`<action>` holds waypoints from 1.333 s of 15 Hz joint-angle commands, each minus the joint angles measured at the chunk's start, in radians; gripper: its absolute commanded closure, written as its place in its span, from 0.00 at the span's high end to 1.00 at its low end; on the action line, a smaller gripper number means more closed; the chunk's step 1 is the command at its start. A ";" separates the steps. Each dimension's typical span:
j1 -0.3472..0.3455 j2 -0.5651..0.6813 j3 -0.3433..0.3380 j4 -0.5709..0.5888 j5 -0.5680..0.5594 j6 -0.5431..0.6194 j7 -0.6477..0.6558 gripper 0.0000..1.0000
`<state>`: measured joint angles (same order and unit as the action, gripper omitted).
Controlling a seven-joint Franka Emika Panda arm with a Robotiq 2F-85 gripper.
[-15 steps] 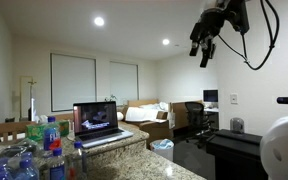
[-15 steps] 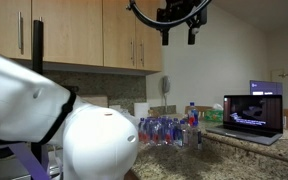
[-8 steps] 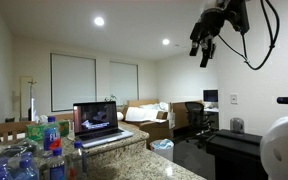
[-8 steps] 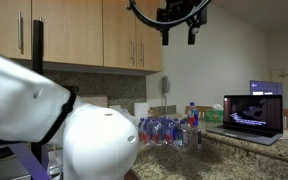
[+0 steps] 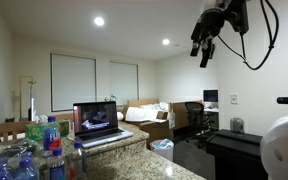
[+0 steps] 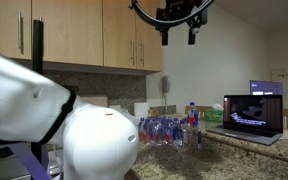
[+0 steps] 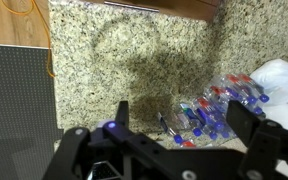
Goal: Move one water bottle on the left to the right.
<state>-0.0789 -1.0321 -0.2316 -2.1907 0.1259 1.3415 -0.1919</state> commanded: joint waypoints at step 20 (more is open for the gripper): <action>0.026 0.003 -0.011 0.008 -0.001 -0.039 -0.019 1.00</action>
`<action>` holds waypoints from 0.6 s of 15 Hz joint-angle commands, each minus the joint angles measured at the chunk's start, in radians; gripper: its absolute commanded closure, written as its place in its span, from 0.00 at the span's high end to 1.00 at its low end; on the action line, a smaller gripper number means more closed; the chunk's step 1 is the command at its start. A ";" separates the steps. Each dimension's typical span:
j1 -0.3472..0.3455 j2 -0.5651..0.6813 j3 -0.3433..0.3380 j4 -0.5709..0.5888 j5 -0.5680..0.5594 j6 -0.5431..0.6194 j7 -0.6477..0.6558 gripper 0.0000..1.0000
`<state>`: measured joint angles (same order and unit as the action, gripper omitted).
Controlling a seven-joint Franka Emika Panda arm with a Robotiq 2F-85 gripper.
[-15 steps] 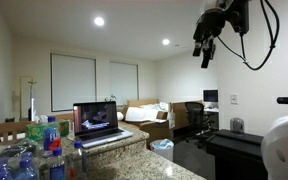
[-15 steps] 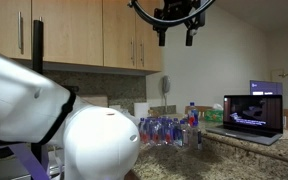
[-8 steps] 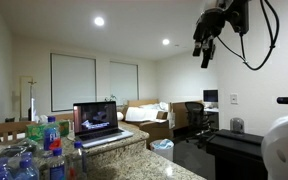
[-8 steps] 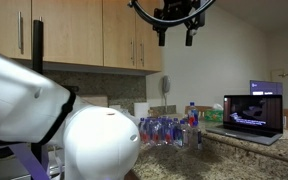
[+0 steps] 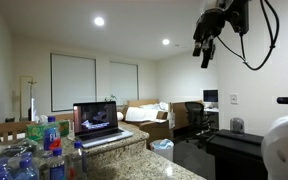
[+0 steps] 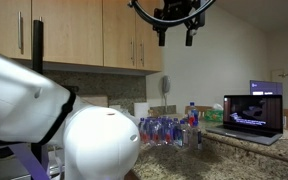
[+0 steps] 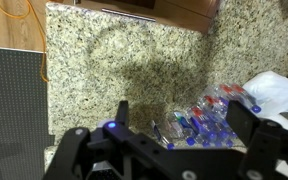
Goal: Move one water bottle on the left to the right.
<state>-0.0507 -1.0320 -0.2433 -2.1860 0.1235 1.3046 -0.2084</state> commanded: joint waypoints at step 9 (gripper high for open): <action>0.022 0.009 0.000 0.016 -0.083 -0.028 -0.072 1.00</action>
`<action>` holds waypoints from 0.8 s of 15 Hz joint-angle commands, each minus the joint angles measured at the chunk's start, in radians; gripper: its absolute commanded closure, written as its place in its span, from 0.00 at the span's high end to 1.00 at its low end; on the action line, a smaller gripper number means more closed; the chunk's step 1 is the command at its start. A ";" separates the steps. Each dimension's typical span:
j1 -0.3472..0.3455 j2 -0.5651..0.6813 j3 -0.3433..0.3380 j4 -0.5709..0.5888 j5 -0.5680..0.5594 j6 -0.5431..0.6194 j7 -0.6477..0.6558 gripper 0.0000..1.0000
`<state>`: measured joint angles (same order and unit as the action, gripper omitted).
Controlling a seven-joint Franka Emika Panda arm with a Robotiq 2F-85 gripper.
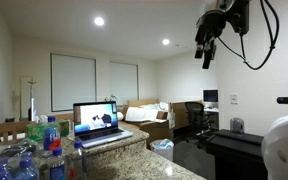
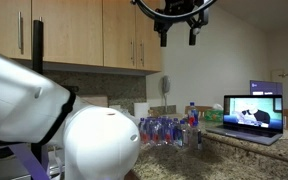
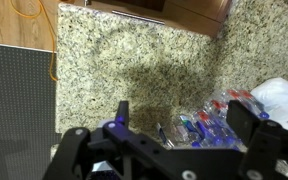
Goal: Move one water bottle on the left to the right.
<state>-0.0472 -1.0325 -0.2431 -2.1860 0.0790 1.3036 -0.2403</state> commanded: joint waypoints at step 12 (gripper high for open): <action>0.012 -0.189 -0.002 -0.217 -0.078 -0.005 -0.055 1.00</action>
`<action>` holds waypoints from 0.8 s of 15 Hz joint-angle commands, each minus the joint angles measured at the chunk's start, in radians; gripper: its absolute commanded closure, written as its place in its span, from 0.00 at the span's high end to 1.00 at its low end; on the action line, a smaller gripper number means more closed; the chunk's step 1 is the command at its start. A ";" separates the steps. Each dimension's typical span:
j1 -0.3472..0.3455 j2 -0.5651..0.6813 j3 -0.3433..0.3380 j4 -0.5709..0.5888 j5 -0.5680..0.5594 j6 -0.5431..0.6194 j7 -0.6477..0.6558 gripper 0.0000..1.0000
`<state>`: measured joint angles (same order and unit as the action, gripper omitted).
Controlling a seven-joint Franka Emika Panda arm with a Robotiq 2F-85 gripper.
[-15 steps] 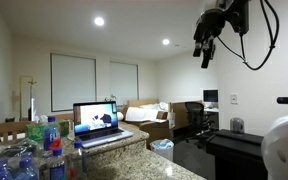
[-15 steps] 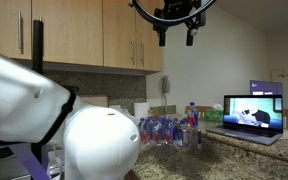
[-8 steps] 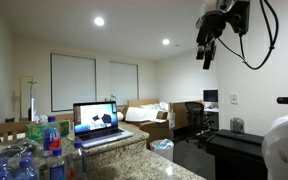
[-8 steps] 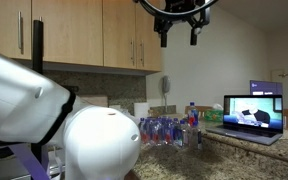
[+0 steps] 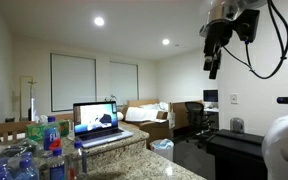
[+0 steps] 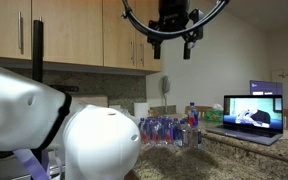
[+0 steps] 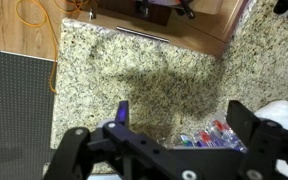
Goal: Move one water bottle on the left to the right.
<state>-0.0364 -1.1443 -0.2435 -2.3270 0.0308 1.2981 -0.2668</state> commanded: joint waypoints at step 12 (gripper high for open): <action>0.014 -0.149 -0.003 -0.122 -0.046 0.006 0.006 1.00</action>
<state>-0.0343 -1.2916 -0.2441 -2.4502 -0.0112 1.3049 -0.2705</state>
